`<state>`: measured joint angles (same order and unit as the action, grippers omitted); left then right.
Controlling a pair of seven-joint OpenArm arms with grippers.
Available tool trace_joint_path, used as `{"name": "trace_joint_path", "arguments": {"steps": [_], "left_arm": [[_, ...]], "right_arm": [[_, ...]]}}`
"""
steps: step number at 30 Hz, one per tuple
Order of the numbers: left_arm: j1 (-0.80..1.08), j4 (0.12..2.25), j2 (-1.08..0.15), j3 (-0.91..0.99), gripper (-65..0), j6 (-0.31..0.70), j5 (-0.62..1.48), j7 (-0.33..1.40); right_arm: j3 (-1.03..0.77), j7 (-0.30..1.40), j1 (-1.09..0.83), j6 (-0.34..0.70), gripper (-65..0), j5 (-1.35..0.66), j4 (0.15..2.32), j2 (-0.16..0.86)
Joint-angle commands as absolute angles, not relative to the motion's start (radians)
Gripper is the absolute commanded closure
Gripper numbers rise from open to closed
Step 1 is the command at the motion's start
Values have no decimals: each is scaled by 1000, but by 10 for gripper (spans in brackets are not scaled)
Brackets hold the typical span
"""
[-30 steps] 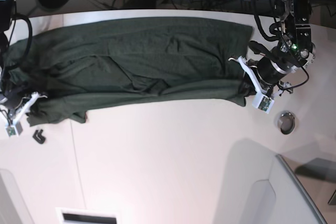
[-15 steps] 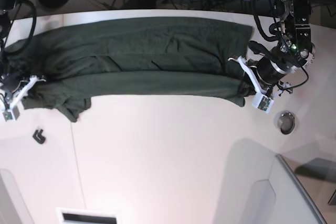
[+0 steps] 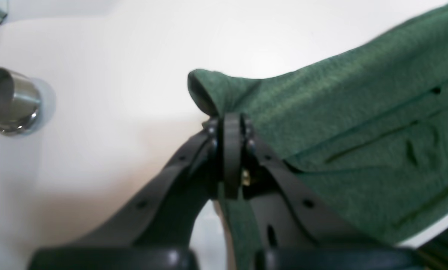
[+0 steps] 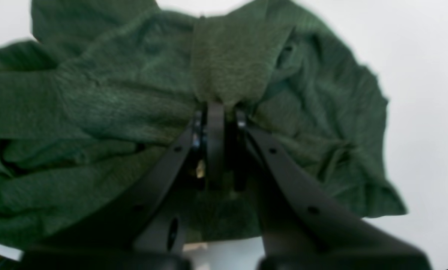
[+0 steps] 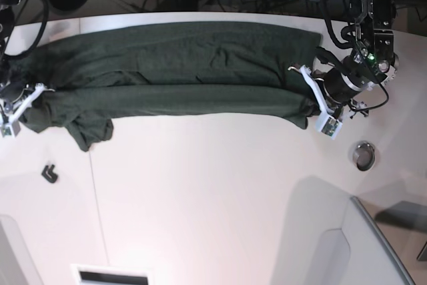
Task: Layout the t-shirt on the table in an organized manner, then fold the t-shirt properly
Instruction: 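Lay the folded hem over the collar edge with both grippers, then pull the folded edge with both grippers to straighten the strip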
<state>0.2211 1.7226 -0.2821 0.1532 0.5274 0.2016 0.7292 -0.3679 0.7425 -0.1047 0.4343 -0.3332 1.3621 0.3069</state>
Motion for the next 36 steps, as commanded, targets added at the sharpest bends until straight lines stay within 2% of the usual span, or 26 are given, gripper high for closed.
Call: {"name": "trace_joint_path", "arguments": {"steps": [1,9,16,22,24,25,28,29,33,36], "left_arm": [[214,1744,-295,140,0,527,209,710],[214,1735,-298,117,0,526,202,710],[240,1721,-286,116,0,533,81,710],[260,1719,-325,13,0,538,76,710],[260,1718,-323,7,0,536,76,710],[260,1721,-323,7,0,536,76,710],[255,1724,-326,2,0,535,76,765],[252,1725,-326,4,0,535,76,811],[237,1738,-328,7,0,538,76,889],[240,1767,-328,7,-16,538,76,892]], "right_arm": [[-378,728,-94,433,0,-335,1371,326],[-372,728,-96,433,0,-335,1365,326],[-380,727,-82,432,0,-335,1302,326],[-381,733,-71,432,-9,-337,1302,315],[-398,736,-74,432,-57,-338,1313,303],[-415,745,-74,432,-111,-338,1325,295],[-489,780,-77,432,-332,-337,1417,263],[-498,789,-84,432,-374,-337,1446,260],[-492,837,-88,432,-378,-335,1549,266],[-397,840,-50,432,-378,-334,1555,289]]}}
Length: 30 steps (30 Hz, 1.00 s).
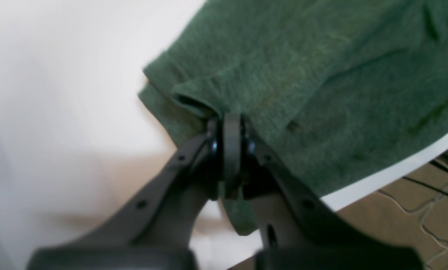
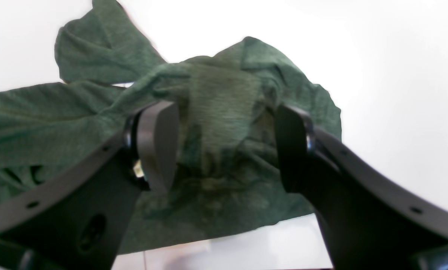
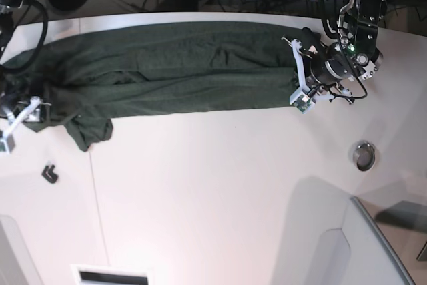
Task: Layout the t-shirt on the table in an organized manner, then fold the t-shirt properly
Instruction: 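Pull the folded edge with both grippers to straighten the strip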
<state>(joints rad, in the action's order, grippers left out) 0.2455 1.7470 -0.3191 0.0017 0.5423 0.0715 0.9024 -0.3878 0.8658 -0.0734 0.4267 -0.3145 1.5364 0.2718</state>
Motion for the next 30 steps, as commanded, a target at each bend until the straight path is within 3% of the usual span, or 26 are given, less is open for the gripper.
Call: {"name": "trace_joint_path", "arguments": {"steps": [1,5,9,17,24,26,29,30], "left_arm": [[240,1781,-328,7,-67,538,76,894],[240,1837,-328,7,-234,538,76,895],[257,1845,-328,8,-326,538,76,895],[282,1854,-325,4,-329,538,82,894],[305,1848,-309,-5,-329,538,84,889],[306,1844,-309,-5,-329,538,84,889],[320,1840,-309,-5,-329,538,77,888],[325,1831,-309,-5,-329,538,77,888]], "right_arm": [[-343,840,-36,432,-378,-334,1550,309],[-148,834,62,432,-380,-334,1468,361],[-39,832,166,433,-381,-334,1340,369],[107,743,338,433,-381,-335,1027,364],[120,668,380,433,-374,-337,877,343],[120,647,387,433,-314,-337,849,343],[111,625,407,433,-15,-337,806,341],[111,619,410,433,0,-337,805,341]]}}
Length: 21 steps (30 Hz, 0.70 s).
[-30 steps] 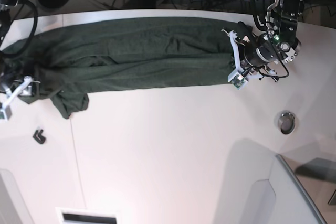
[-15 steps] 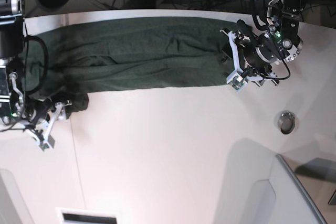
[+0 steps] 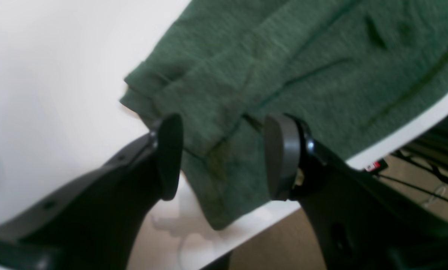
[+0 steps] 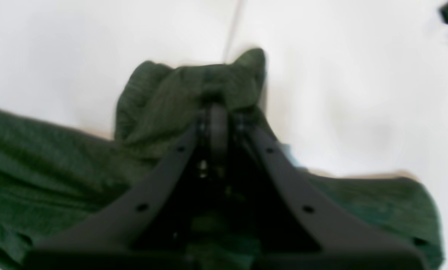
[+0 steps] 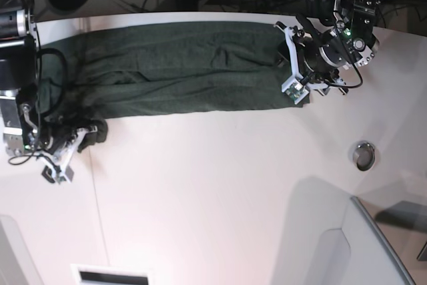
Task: Layout the t-shirt on the table in an organized manner, then fold the t-shirt properly
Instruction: 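Pull the folded edge with both grippers to straighten the strip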
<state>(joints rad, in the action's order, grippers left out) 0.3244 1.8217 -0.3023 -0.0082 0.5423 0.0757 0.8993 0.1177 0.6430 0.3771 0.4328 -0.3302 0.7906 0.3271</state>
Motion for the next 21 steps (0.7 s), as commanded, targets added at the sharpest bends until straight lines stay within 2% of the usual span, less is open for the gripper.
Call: {"name": "trace_joint_path", "arguments": {"steps": [1,2,4,9,14,21], "left_arm": [[326,1821,-309,-5,-329,538,79,886],[326,1802,-309,-5,-329,538,79,886],[326,1765,-308,-5,-327,538,84,886],[332,1727,-308,-5,-327,538,77,860],[346,1736,-311,-2,-327,538,77,851],[348,1736,-311,5,-327,538,77,851]], "right_arm": [[111,611,410,433,-11,-337,806,341],[111,604,410,433,-33,-337,809,343],[111,590,412,433,-2,-337,822,344],[108,585,409,427,0,-337,889,349],[27,544,395,321,0,-335,960,352],[2,455,401,308,0,-335,969,414]]}}
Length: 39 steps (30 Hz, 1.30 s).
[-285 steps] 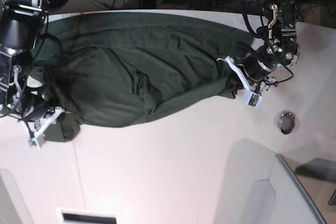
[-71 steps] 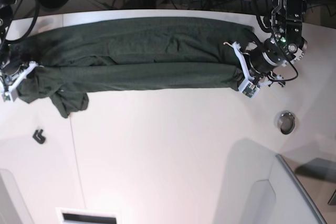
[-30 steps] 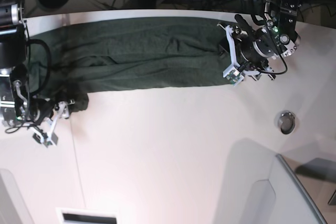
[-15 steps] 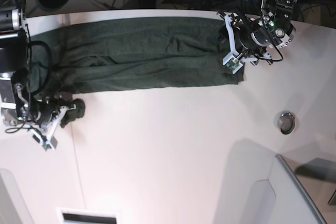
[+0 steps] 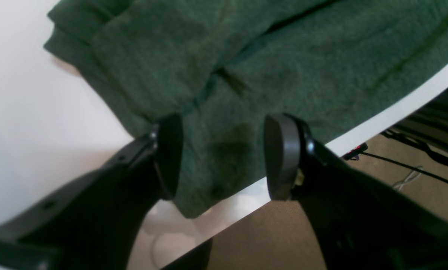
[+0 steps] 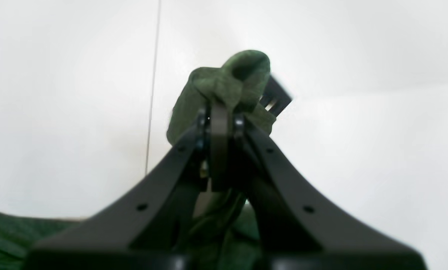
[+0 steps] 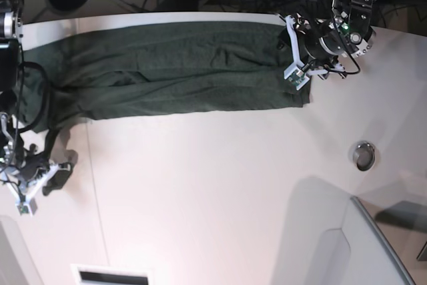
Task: Layout the t-shirt on the table in an organized manner, then fold the t-shirt properly
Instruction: 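Pull the folded edge with both grippers to straighten the strip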
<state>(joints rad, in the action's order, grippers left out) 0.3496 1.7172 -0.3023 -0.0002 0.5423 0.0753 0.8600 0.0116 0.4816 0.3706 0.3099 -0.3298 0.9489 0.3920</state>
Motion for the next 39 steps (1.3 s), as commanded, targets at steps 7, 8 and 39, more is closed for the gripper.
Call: {"name": "trace_joint_path", "arguments": {"steps": [7,8,39], "left_arm": [[348,1736,-312,7,-327,538,77,851],[348,1736,-312,7,-327,538,77,851],[349,1738,-312,7,-327,538,77,851]], "right_arm": [[-133,361,407,208,0,-335,970,432],[-133,361,418,208,0,-335,970,446],[-134,131,545,108,0,-335,924,552]]}}
